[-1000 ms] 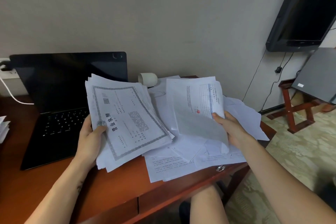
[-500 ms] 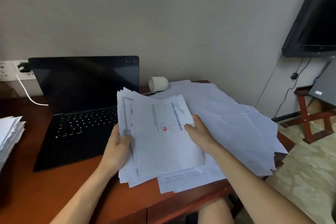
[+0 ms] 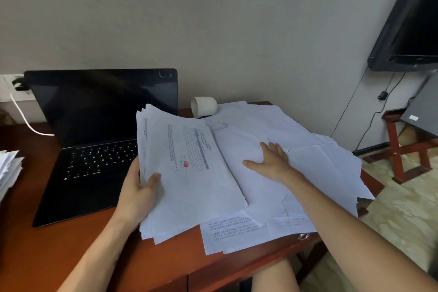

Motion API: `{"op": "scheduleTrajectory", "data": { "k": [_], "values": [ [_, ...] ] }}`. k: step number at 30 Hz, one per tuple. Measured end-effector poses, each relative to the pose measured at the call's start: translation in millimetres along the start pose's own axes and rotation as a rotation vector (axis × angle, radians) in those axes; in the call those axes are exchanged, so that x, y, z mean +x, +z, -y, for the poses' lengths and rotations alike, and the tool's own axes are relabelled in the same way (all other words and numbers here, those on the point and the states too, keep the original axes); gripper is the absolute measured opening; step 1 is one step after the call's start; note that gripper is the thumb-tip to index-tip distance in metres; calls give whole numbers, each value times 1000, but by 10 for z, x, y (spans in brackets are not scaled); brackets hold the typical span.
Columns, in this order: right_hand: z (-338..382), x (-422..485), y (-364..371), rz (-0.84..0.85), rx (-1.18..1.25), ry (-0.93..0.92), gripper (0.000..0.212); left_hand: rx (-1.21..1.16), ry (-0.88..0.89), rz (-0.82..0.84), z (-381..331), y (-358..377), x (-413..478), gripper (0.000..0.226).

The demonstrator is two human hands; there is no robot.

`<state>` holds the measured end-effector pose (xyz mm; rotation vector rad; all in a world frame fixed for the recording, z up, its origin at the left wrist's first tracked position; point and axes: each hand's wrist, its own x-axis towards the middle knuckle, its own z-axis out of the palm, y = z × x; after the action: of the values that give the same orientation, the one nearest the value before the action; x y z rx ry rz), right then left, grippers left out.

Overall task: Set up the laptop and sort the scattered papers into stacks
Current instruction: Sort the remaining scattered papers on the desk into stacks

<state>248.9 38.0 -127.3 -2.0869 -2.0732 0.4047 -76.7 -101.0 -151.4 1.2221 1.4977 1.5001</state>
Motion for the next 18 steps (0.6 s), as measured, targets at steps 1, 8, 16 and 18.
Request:
{"op": "scheduleTrajectory", "data": {
  "k": [1,8,16,18],
  "values": [
    [-22,17,-49,50,-23,25,112,-4,3,-15,5,-10,11,51],
    [-47,149,-217,112,-176,51,133,21,10,-61,35,-30,39,50],
    [-25,297,-331,104,-134,59,122,16,-8,-77,19,-39,35,46],
    [-20,312,-372,136,-108,60,107,19,-10,-79,22,-43,34,45]
  ]
}}
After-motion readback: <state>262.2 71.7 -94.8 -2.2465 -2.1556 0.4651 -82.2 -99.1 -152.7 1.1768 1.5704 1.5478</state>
